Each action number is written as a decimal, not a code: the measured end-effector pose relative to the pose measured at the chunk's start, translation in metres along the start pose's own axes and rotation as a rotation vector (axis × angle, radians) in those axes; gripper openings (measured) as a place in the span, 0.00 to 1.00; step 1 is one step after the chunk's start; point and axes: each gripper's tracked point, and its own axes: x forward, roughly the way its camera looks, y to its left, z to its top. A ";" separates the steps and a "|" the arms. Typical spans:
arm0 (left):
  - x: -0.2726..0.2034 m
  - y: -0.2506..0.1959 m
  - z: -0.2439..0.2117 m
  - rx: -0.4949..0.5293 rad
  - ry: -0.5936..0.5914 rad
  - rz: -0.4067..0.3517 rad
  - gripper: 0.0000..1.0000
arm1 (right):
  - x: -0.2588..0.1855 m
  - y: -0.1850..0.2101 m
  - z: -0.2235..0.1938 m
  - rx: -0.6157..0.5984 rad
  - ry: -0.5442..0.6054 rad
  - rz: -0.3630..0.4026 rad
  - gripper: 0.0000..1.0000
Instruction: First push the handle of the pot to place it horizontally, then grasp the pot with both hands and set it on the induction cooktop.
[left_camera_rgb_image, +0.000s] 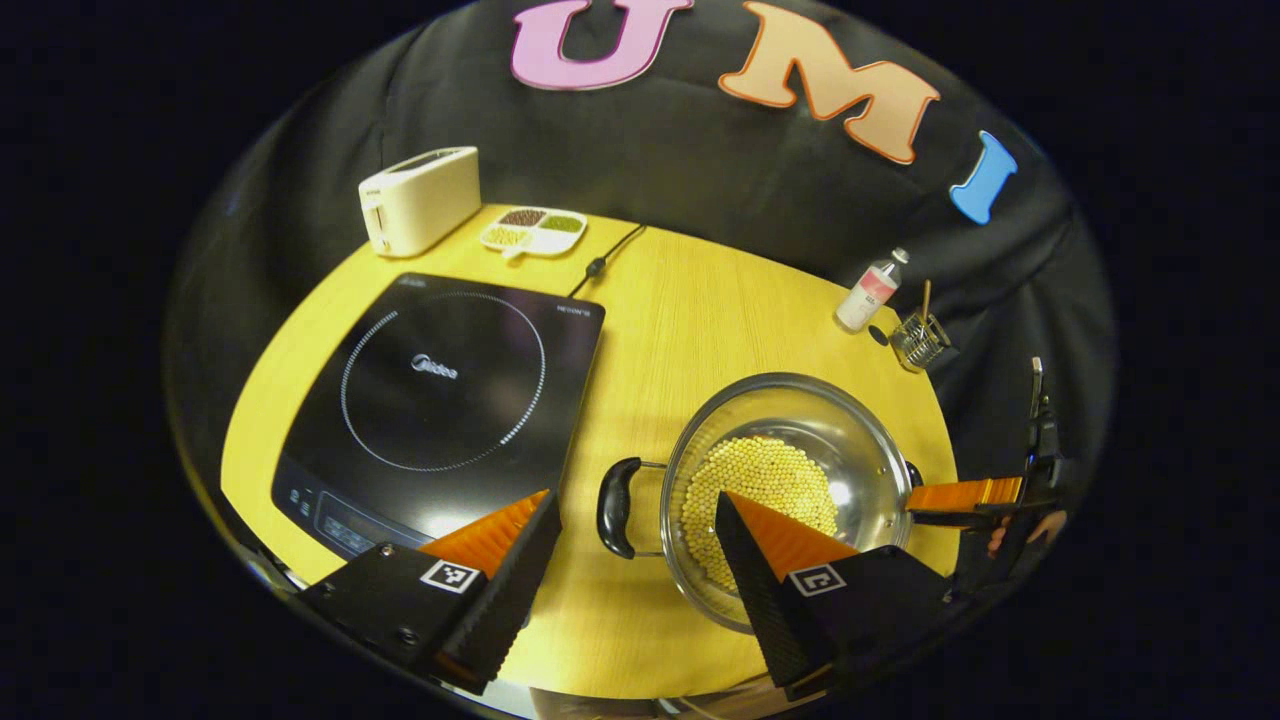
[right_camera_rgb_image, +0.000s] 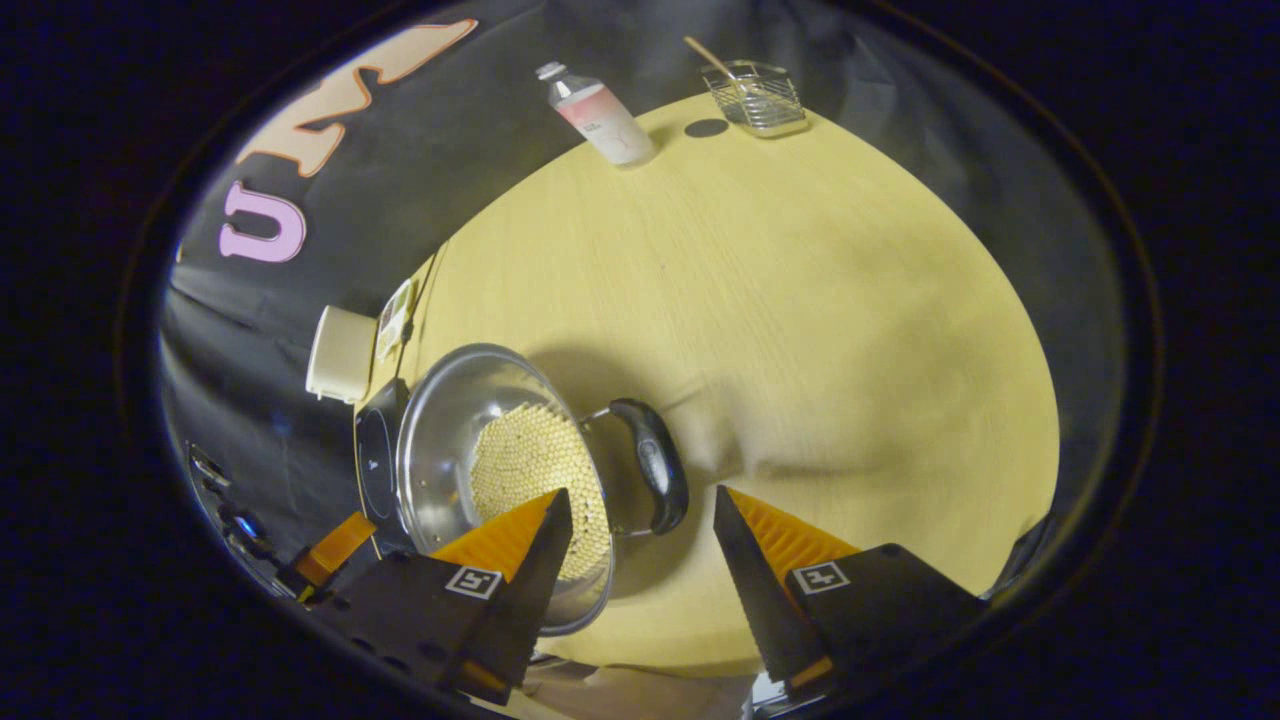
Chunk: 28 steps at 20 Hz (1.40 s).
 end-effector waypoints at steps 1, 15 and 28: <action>0.008 -0.002 -0.002 -0.018 0.023 -0.009 1.00 | 0.004 -0.001 0.001 0.001 0.004 -0.003 0.89; 0.060 -0.003 -0.029 -0.100 0.197 -0.025 0.83 | 0.053 0.008 -0.002 0.013 0.087 0.054 0.76; 0.067 0.006 -0.042 -0.102 0.241 0.027 0.59 | 0.059 0.002 -0.003 -0.069 0.051 0.013 0.54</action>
